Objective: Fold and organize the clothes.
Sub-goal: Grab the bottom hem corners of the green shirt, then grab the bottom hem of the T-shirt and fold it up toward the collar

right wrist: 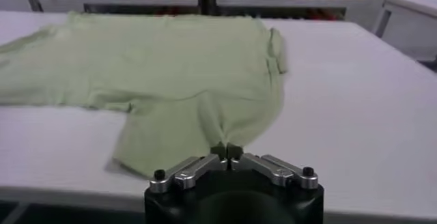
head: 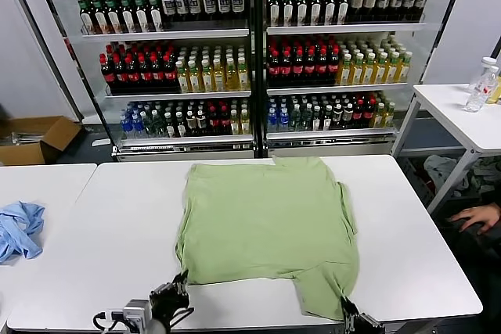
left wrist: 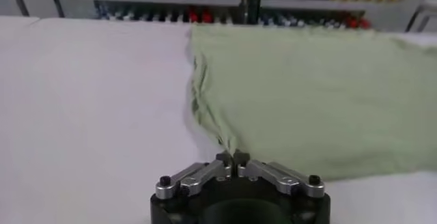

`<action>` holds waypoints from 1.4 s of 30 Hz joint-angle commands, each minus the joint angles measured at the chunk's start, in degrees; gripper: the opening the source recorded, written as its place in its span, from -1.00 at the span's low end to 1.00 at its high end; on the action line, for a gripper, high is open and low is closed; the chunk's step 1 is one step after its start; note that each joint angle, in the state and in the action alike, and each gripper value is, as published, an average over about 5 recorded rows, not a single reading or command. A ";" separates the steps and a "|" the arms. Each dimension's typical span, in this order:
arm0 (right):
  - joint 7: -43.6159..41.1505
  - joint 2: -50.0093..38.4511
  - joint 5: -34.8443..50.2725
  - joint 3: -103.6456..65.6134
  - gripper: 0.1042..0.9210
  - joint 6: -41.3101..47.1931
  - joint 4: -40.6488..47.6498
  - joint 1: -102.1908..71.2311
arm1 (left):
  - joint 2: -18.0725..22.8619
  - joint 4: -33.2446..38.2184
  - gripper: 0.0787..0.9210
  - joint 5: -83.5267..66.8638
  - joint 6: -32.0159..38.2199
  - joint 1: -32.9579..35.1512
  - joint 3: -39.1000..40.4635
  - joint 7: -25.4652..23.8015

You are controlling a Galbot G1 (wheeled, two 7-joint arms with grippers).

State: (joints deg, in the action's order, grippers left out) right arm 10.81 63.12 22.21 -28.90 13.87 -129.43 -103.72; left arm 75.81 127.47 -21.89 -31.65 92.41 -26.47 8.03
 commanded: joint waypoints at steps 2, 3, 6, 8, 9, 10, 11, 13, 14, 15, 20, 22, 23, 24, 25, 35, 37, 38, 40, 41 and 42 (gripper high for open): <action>1.00 -6.60 11.56 -1.69 -1.00 -1.75 0.77 15.05 | -3.30 2.18 -0.99 -9.38 2.35 -5.45 -2.36 -0.84; 1.28 -7.36 12.44 -1.10 -1.00 -1.80 2.45 17.60 | -3.54 1.01 -0.99 -9.15 2.85 -6.44 -2.05 -0.33; 1.55 -8.86 12.97 0.81 -1.00 -1.98 7.88 24.01 | -3.99 -2.38 -0.99 -9.70 3.58 -9.81 -1.29 0.45; 1.44 -9.63 12.76 2.16 -1.00 -1.86 11.35 27.70 | -4.22 -4.96 -0.99 -10.05 3.58 -12.43 -0.49 0.55; 1.31 -9.98 12.59 3.03 -1.00 -1.74 13.18 29.60 | -4.31 -6.53 -0.99 -10.13 3.63 -13.89 0.08 0.62; 1.17 -10.26 12.33 3.95 -1.00 -1.61 15.07 31.32 | -4.38 -8.22 -0.99 -10.01 3.76 -15.28 0.72 0.77; 1.03 -10.47 11.98 4.86 -1.00 -1.51 16.83 32.84 | -4.42 -9.74 -0.99 -9.65 3.99 -16.42 1.34 1.01; 0.80 -10.69 11.03 7.00 -1.00 -1.35 20.14 35.56 | -4.50 -13.10 -0.99 -7.66 4.99 -18.62 2.88 1.67; 0.71 -10.72 10.59 7.94 -1.00 -1.27 21.44 36.62 | -4.53 -14.56 -0.99 -6.46 5.51 -19.48 3.58 2.04; 0.60 -10.64 10.13 8.94 -1.00 -1.19 22.60 37.73 | -4.56 -15.89 -0.99 -5.35 5.98 -20.29 4.28 2.35; -0.35 -9.37 6.38 12.77 -1.00 -0.31 27.18 41.79 | -4.33 -20.26 -0.99 -3.44 6.81 -23.46 6.91 2.83; -1.18 -8.64 4.15 13.87 -1.00 0.68 28.67 42.57 | -4.11 -21.66 -0.99 -2.76 6.84 -24.47 7.79 2.83; -1.66 -8.29 3.09 14.30 -1.00 1.22 29.21 42.68 | -3.99 -22.32 -0.99 -2.37 6.84 -24.83 8.12 2.90; -2.15 -7.96 2.14 14.66 -0.99 1.75 29.55 42.67 | -3.83 -22.90 -0.98 -2.04 6.90 -25.14 8.38 3.05; -2.66 -7.61 1.34 14.94 -0.96 2.23 29.73 42.49 | -3.65 -23.35 -0.97 -1.73 7.02 -25.38 8.54 3.32; -1.16 -6.78 0.48 9.99 -0.33 4.67 21.06 33.90 | -1.91 -20.92 -0.36 1.94 9.17 -20.04 6.79 8.38; -0.61 -6.87 0.58 8.90 -0.18 5.16 20.90 32.62 | -1.86 -21.79 -0.22 2.12 9.09 -19.38 6.95 8.81; -0.24 -6.79 0.71 8.58 -0.11 5.70 21.46 32.45 | -1.85 -22.36 -0.16 2.04 8.88 -19.43 7.07 8.90; 0.40 -6.49 1.28 8.59 0.03 7.60 23.14 32.85 | -1.80 -23.61 -0.01 1.50 8.24 -20.20 7.28 8.86; 0.66 -6.29 1.90 8.84 0.10 8.78 24.20 33.30 | -1.78 -24.18 0.05 1.05 7.82 -20.82 7.37 8.81; 0.84 -6.08 2.57 9.20 0.16 10.05 25.19 33.85 | -1.76 -24.75 0.13 0.54 7.40 -21.44 7.46 8.77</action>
State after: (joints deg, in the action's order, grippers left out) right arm 10.54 56.66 24.60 -18.58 19.29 -105.99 -68.91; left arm 73.77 106.76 -21.85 -23.66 71.79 -19.61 14.74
